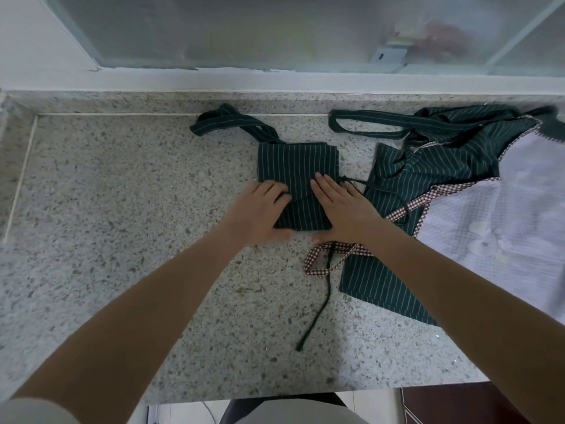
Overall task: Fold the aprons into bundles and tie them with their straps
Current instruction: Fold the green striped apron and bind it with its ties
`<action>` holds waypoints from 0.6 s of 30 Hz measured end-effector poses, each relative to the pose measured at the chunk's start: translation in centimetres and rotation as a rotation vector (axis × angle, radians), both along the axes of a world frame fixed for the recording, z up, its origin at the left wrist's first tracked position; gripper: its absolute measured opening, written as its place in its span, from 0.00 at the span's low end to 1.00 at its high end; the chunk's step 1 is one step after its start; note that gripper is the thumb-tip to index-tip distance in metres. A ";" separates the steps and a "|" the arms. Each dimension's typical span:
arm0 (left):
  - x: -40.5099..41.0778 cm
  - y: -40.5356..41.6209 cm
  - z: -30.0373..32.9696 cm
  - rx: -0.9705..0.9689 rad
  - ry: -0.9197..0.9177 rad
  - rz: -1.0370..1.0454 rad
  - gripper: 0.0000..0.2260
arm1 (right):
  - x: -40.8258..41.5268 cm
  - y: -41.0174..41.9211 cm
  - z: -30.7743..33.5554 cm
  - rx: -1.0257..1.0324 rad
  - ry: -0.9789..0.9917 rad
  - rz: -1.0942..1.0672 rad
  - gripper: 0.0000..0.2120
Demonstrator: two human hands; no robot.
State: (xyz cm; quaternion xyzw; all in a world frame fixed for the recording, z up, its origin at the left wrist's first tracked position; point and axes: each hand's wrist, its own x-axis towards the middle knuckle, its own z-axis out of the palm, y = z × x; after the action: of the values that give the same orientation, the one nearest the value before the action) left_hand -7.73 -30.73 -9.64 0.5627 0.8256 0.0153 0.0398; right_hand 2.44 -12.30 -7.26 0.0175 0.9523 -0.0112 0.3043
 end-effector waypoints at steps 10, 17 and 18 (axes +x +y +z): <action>0.2 0.1 0.9 -0.086 -0.190 0.063 0.19 | -0.4 0.9 1.7 -0.365 0.006 -0.269 0.27; -3.6 1.9 3.1 0.200 -0.655 0.494 0.16 | -2.0 2.8 2.3 -1.006 0.227 -0.964 0.12; -3.9 2.1 3.2 0.240 -0.695 0.525 0.15 | -2.1 2.8 2.1 -1.021 0.253 -1.020 0.12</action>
State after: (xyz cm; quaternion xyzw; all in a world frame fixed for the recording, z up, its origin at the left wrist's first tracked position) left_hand -11.62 -28.61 -6.47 0.2961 0.8704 0.3084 0.2441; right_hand 0.36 -9.46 -5.17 0.3135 0.7298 -0.5957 0.1195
